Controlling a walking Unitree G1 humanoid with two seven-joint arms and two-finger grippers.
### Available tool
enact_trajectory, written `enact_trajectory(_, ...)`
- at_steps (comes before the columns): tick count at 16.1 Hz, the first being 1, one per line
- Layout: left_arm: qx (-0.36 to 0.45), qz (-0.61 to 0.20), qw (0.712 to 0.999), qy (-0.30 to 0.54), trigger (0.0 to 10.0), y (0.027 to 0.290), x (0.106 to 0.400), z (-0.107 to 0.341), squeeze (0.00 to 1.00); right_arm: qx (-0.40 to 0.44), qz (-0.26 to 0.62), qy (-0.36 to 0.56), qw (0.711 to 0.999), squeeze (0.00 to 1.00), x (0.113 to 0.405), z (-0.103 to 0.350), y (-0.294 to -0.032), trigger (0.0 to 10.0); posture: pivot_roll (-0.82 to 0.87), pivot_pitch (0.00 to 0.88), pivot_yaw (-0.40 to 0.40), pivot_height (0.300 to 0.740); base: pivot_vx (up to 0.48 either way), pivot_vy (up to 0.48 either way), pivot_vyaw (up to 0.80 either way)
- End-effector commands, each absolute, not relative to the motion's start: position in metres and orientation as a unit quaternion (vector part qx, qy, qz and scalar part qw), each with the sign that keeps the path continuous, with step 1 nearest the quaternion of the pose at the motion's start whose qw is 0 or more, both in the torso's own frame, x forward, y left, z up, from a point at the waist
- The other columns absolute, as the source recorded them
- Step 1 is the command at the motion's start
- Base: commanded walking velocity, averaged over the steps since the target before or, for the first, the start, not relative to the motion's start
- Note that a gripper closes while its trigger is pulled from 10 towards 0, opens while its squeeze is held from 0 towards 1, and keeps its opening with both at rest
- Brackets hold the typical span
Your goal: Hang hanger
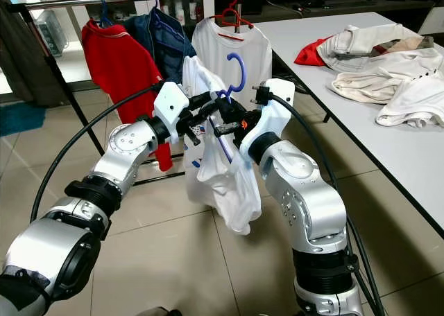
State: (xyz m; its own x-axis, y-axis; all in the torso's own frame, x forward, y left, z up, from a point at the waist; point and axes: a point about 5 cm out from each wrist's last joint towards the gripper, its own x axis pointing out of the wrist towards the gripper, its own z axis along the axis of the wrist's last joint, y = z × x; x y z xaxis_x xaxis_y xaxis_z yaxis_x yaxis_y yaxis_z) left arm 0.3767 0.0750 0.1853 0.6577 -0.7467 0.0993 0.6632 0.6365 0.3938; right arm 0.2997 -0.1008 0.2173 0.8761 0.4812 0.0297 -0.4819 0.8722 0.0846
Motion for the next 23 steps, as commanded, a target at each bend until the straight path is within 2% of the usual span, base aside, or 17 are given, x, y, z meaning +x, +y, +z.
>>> enact_trajectory(1, 0.179, -0.389, 0.894, -0.13, 0.0, 0.077, 0.379, 0.189, 0.0, 0.046, 0.262, -0.03, 0.964, 0.0, 0.298, 0.231, -0.097, 10.0, -0.13, 0.0, 0.091, 0.74, 0.0, 0.0, 0.0)
enact_trajectory(6, 0.19, -0.356, 0.906, -0.13, 0.0, 0.086, 0.383, 0.19, 0.0, 0.048, 0.257, -0.027, 0.965, 0.0, 0.299, 0.23, -0.098, 10.0, -0.13, 0.0, 0.094, 0.74, 0.0, 0.0, 0.0)
enact_trajectory(11, 0.183, -0.362, 0.904, -0.134, 0.0, 0.088, 0.381, 0.189, 0.0, 0.052, 0.242, -0.019, 0.969, 0.0, 0.301, 0.227, -0.102, 10.0, -0.14, 0.0, 0.095, 0.74, 0.0, 0.0, 0.0)
enact_trajectory(13, 0.169, -0.386, 0.894, -0.151, 0.0, 0.086, 0.375, 0.191, 0.0, 0.048, 0.204, 0.004, 0.978, 0.0, 0.305, 0.219, -0.11, 10.0, -0.14, 0.0, 0.099, 0.74, 0.0, 0.0, 0.0)
enact_trajectory(16, 0.139, -0.361, 0.916, -0.112, 0.0, 0.086, 0.376, 0.178, 0.0, 0.031, 0.179, 0.075, 0.981, 0.0, 0.305, 0.183, -0.114, 10.0, -0.13, 0.0, 0.091, 0.74, 0.0, 0.0, 0.0)
enact_trajectory(17, 0.149, -0.344, 0.925, -0.064, 0.0, 0.087, 0.377, 0.163, 0.0, -0.013, 0.214, 0.148, 0.966, 0.0, 0.295, 0.154, -0.107, 10.0, -0.12, 0.0, 0.085, 0.74, 0.0, 0.0, 0.0)
enact_trajectory(19, 0.145, -0.314, 0.938, -0.023, 0.0, 0.092, 0.379, 0.151, 0.0, -0.062, 0.266, 0.21, 0.939, 0.0, 0.277, 0.135, -0.102, 10.0, -0.12, 0.0, 0.084, 0.74, 0.0, 0.0, 0.0)
enact_trajectory(23, 0.138, -0.3, 0.944, -0.003, 0.0, 0.092, 0.379, 0.147, 0.0, -0.073, 0.27, 0.207, 0.937, 0.0, 0.269, 0.141, -0.107, 10.0, -0.13, 0.0, 0.088, 0.74, 0.0, 0.0, 0.0)
